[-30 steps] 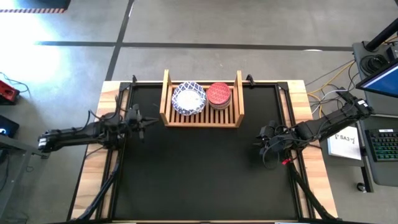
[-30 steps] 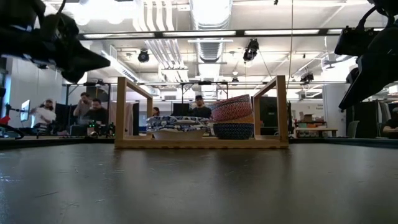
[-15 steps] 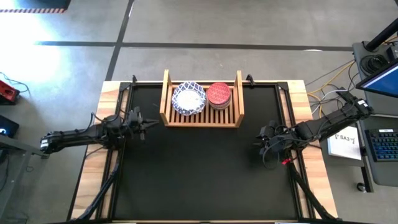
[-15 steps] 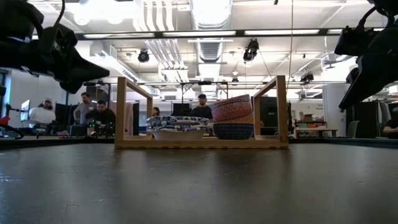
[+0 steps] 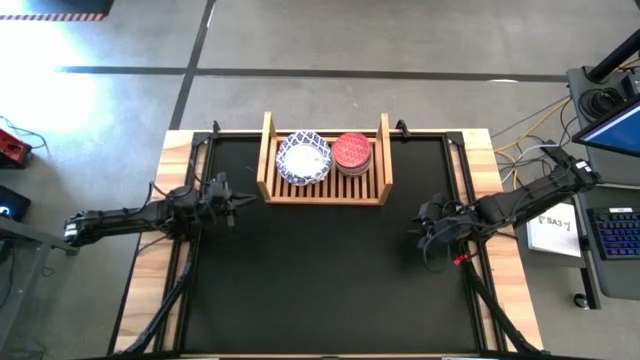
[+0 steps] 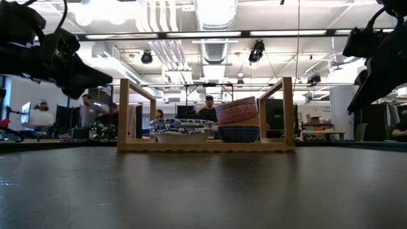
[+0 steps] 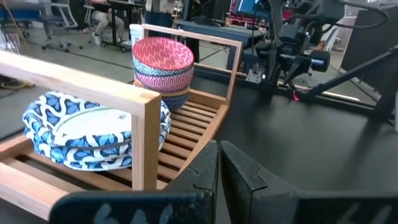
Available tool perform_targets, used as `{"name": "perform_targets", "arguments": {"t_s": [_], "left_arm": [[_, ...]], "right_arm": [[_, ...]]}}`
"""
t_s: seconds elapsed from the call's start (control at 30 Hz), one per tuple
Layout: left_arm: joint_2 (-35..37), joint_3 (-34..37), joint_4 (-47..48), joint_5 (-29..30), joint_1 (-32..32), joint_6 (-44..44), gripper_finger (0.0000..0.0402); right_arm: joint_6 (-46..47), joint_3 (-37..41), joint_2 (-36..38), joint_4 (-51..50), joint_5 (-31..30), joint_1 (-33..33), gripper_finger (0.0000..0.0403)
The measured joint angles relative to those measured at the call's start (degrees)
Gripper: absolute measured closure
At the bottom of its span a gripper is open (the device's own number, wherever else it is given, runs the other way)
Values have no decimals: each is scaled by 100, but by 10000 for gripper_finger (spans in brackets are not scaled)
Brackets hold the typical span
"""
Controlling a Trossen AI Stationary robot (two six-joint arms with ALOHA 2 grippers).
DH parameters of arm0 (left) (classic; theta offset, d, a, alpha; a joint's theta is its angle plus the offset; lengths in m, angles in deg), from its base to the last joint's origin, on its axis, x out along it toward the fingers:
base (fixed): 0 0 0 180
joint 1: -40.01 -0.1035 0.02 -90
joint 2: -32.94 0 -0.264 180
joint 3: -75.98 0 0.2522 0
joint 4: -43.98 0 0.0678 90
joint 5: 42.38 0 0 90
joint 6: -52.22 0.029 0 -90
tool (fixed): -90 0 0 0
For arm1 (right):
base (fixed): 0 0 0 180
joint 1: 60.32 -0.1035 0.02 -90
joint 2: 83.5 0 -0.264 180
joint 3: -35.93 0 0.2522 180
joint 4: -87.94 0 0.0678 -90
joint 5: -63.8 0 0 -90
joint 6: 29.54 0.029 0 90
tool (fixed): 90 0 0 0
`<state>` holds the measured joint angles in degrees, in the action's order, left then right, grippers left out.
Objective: Place and stack bowls onto a shelf
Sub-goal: Return to Home Position
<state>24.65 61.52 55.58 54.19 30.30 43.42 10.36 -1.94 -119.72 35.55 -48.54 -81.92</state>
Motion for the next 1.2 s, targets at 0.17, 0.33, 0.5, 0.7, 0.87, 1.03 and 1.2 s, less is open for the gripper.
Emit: {"name": "perform_targets", "arguments": {"t_s": [0.17, 0.33, 0.5, 0.7, 0.87, 1.03, 1.2], "left_arm": [[-93, 11, -15, -4, 0, -246, 402], [-109, 11, -15, -4, 0, -114, 402], [-112, 11, -13, -4, 0, -95, 402], [-150, 13, -11, -6, 0, -93, 402], [-154, 13, -8, -7, 0, -95, 402], [-154, 15, -8, -7, 0, -126, 402], [-154, 15, -6, -9, 0, -128, 402]], "right_arm": [[0, 13, 434, 77, 2, 3, 225], [0, 185, 1026, 83, -1, 26, 225], [0, 603, 1629, 284, -9, 26, 225], [0, 1085, 2236, 294, -14, 26, 225], [1, 1316, 2659, 296, -10, 26, 225], [0, 1328, 2940, 336, 6, 26, 225], [0, 1331, 3150, 318, 5, 26, 225]]}}
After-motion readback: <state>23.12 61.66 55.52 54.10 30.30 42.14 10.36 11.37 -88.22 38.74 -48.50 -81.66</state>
